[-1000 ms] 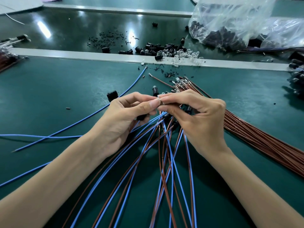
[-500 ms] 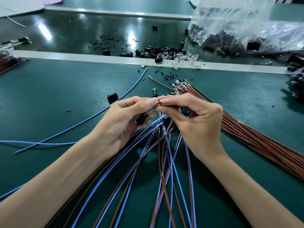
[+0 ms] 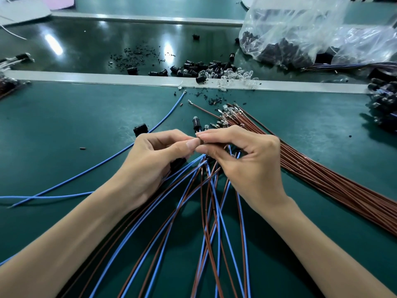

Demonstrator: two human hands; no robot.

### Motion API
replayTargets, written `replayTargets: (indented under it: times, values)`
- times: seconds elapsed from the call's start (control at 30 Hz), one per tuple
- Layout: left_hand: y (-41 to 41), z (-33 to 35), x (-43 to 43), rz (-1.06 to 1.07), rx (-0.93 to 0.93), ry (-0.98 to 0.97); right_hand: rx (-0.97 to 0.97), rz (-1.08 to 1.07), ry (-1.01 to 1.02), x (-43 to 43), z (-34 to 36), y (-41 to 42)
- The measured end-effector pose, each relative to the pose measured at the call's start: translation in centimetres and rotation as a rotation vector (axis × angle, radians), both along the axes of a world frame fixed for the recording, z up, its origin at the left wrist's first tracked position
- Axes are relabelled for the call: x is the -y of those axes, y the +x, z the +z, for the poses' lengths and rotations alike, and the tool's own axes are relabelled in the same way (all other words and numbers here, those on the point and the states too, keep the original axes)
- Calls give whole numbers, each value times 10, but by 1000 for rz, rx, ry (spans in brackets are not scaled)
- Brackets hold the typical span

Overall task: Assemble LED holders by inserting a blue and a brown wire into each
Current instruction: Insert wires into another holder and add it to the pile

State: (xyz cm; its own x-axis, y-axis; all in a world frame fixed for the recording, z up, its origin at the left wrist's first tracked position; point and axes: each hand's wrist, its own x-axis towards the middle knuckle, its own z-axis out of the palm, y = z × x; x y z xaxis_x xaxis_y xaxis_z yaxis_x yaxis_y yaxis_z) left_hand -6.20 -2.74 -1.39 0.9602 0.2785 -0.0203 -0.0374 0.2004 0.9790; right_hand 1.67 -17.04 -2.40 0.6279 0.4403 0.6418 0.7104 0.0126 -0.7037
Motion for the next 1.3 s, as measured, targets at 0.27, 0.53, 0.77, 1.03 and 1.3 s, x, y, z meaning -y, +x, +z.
replayTargets:
  times: [0.27, 0.53, 0.77, 1.03, 1.3]
  values:
    - [1, 6, 4, 42, 67, 294, -205, 8, 20, -1, 3, 7]
    - [-5, 19, -21, -44, -73, 728, -265, 133, 30, 8, 7, 18]
    - [-8, 22, -41, -242, -158, 848, -284, 189, 63, 15, 13, 24]
    - [-3, 18, -18, -208, -82, 446, -291, 268, 89, 9, 11, 18]
    - [-2, 16, -16, -250, -109, 281, -380, 258, 178, 8, 12, 12]
